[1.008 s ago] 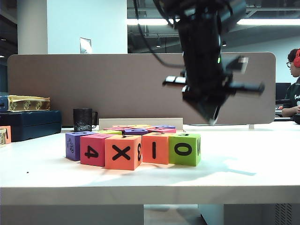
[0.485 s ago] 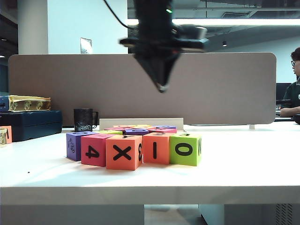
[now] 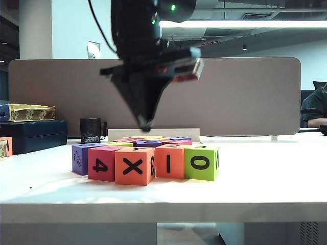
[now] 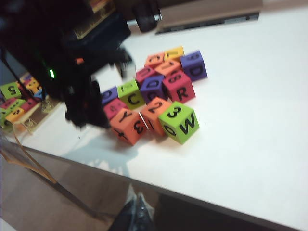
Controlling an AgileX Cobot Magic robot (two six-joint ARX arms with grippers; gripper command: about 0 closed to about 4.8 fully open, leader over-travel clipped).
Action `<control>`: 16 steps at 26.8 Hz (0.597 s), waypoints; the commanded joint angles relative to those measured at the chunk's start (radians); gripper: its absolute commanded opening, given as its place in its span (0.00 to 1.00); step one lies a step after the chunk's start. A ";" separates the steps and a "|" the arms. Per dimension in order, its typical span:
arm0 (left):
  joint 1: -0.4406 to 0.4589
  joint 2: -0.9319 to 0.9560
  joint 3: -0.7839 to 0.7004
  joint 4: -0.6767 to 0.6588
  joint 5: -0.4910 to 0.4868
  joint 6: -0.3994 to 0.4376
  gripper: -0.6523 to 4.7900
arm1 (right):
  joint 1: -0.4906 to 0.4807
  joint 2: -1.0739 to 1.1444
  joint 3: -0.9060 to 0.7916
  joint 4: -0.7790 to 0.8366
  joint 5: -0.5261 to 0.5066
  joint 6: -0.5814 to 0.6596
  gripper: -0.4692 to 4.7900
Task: Select the appropriate blocks from the scattered letter blocks on the table and arrange them in a row to spell out "23".
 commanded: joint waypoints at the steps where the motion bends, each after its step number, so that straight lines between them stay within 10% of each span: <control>1: 0.002 -0.004 -0.047 0.011 0.004 0.038 0.11 | 0.000 0.048 0.003 0.026 -0.006 0.019 0.09; 16: 0.008 -0.004 -0.146 0.206 0.000 0.055 0.11 | 0.001 0.168 0.004 0.020 -0.211 0.011 0.09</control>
